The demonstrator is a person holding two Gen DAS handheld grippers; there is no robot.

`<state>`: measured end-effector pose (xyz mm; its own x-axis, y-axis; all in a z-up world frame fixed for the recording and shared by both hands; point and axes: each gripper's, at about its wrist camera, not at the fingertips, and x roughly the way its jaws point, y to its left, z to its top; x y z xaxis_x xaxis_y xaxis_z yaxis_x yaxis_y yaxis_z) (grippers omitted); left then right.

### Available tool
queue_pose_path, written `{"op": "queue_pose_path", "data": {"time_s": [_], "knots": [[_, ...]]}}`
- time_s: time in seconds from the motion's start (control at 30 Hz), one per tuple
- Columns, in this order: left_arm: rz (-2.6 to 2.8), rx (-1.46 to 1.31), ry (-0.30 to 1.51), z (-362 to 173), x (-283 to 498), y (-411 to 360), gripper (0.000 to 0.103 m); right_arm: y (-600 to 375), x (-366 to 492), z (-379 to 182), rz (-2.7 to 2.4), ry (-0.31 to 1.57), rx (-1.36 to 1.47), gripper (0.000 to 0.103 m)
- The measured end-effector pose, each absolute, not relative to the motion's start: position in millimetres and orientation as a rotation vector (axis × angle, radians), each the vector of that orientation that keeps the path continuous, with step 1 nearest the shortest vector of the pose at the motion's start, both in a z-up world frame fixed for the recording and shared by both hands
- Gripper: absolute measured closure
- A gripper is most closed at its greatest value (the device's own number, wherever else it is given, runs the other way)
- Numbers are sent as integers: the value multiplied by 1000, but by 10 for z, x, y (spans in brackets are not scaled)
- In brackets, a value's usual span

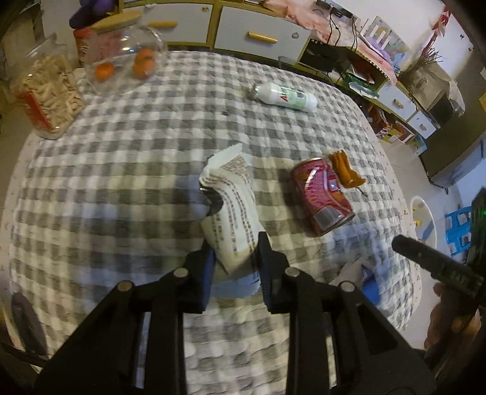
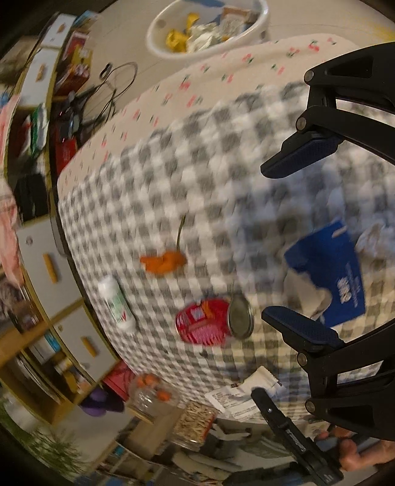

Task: Collect trash
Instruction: 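Grasp the red can with the right tool while the left tool holds the paper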

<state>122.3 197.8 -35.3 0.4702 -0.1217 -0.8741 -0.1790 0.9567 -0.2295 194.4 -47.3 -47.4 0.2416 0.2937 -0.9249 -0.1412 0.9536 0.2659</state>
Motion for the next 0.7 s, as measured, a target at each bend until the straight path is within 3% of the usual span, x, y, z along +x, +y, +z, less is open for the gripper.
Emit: {"op": "queue_pose_path", "data": {"time_s": [0.7], "knots": [[37, -332, 1115, -435, 1178, 2216, 74, 500, 2173, -964, 467, 1312, 50, 19]]}}
